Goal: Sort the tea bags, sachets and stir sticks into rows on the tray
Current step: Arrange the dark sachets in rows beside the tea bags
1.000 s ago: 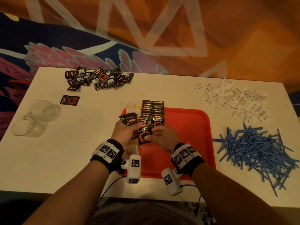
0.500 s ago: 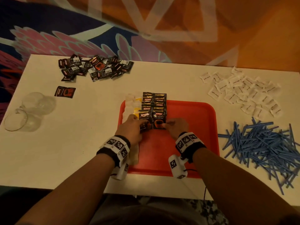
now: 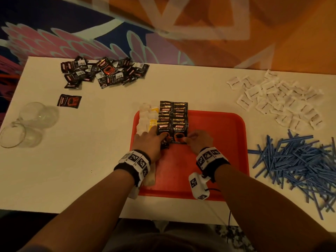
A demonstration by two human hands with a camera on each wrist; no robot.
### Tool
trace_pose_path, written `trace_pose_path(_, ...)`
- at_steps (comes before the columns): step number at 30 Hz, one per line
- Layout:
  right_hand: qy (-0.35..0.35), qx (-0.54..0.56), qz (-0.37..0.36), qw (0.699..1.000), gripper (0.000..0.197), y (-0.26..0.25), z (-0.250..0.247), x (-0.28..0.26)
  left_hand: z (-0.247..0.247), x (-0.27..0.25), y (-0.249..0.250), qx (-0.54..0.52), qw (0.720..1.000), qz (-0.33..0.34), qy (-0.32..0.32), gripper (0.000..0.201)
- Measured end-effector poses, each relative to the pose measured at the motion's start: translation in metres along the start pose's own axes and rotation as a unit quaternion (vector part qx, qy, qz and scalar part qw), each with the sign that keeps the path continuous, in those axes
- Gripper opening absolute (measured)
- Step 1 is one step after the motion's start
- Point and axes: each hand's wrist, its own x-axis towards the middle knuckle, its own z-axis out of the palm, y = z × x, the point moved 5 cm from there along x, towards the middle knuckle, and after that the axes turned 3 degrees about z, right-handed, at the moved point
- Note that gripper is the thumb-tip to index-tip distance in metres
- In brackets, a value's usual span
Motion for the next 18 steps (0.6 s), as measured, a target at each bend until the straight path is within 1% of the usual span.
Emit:
trace_pose_path(8,0.006,0.051,0.021,0.998,0.019,0.0,-0.0009,-0.0036,-0.0006,0.0029,-0.0005,-0.027,1.0,-0.002,0.007,0.075)
trace_pose_path(15,-0.001,0.089,0.023,0.996,0.025,0.0044,-0.0022,-0.0068,-0.0012,0.0013,-0.0002,-0.048,0.999,0.0,0.015,0.074)
trace_pose_path(18,0.009,0.103,0.019,0.994,0.025,0.0053,-0.0038,-0.0083,-0.0004,0.0008,0.0002,-0.061,0.998,0.0,0.023,0.074)
